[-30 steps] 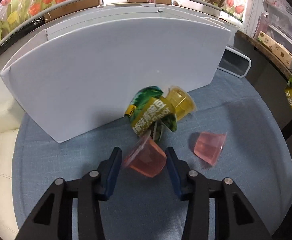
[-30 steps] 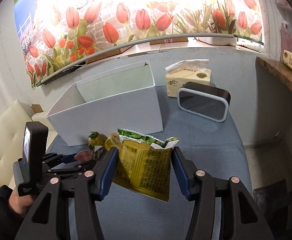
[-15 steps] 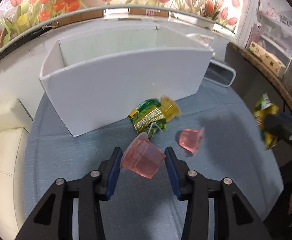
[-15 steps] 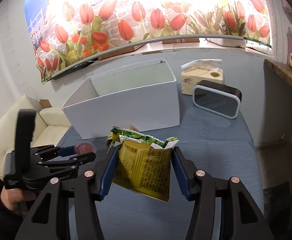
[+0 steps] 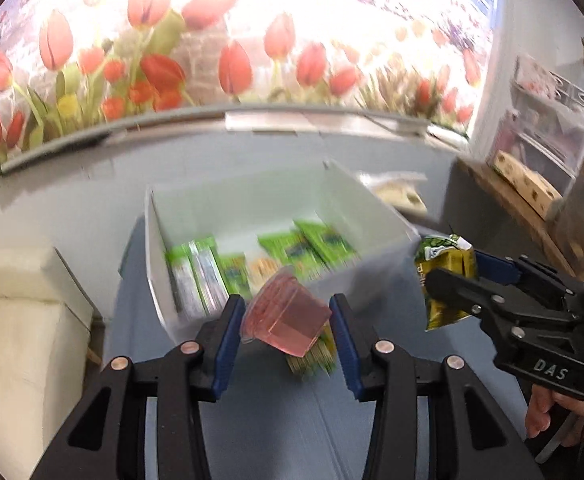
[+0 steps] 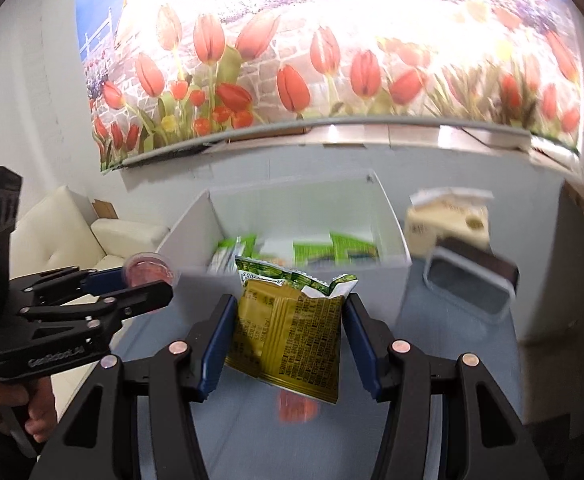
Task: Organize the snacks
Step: 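Carry the pink cup and yellow packet over the box and open both tools, then return the right tool to the table and grasp a round red jelly cup, then grasp the green pea snack bag with the left tool while the right tool holds its cup, then carry the pea bag and red cup into the box and open both tools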
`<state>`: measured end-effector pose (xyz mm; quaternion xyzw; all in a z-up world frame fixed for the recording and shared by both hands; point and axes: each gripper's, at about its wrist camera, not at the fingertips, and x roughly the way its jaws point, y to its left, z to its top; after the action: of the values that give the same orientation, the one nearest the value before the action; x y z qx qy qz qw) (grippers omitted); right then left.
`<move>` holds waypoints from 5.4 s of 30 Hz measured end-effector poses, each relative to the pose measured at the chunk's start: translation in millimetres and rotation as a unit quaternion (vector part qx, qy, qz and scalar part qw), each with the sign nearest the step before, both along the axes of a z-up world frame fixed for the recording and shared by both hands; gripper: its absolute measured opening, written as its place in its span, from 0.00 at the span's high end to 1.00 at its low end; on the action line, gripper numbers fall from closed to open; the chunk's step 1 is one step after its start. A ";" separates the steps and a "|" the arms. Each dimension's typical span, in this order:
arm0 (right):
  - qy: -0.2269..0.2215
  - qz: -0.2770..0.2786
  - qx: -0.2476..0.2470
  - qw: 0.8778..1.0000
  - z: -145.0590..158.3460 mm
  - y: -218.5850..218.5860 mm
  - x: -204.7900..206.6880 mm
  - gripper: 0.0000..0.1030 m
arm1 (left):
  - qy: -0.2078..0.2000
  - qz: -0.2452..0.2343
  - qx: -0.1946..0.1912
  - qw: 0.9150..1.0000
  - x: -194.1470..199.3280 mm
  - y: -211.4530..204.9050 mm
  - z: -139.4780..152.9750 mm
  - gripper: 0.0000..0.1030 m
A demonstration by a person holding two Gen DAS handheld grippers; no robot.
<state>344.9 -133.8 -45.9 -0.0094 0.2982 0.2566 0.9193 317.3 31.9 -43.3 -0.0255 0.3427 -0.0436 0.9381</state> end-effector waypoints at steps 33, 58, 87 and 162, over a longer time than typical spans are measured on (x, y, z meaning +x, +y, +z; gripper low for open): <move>0.012 -0.011 -0.087 0.996 -25.8 40.8 117.1 0.00 | 0.035 0.031 0.041 0.998 105.8 39.4 -34.7 0.00; 0.079 0.029 -0.040 0.996 -121.5 3.2 -30.7 0.00 | 0.038 0.016 0.005 0.999 -86.2 -7.9 -73.8 0.00; 0.079 0.005 -0.041 0.996 -118.6 -47.4 -48.1 0.53 | 0.083 0.021 0.035 0.996 -4.4 -41.1 -123.2 0.00; -0.028 -0.042 -0.019 0.999 -17.3 13.6 113.2 0.00 | 0.055 0.033 0.011 0.998 104.2 39.1 -36.0 0.00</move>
<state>458.1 -120.1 -63.2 -0.0213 0.2775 0.2117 0.9369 421.4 71.0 -79.3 -0.0287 0.3932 -0.0070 0.9190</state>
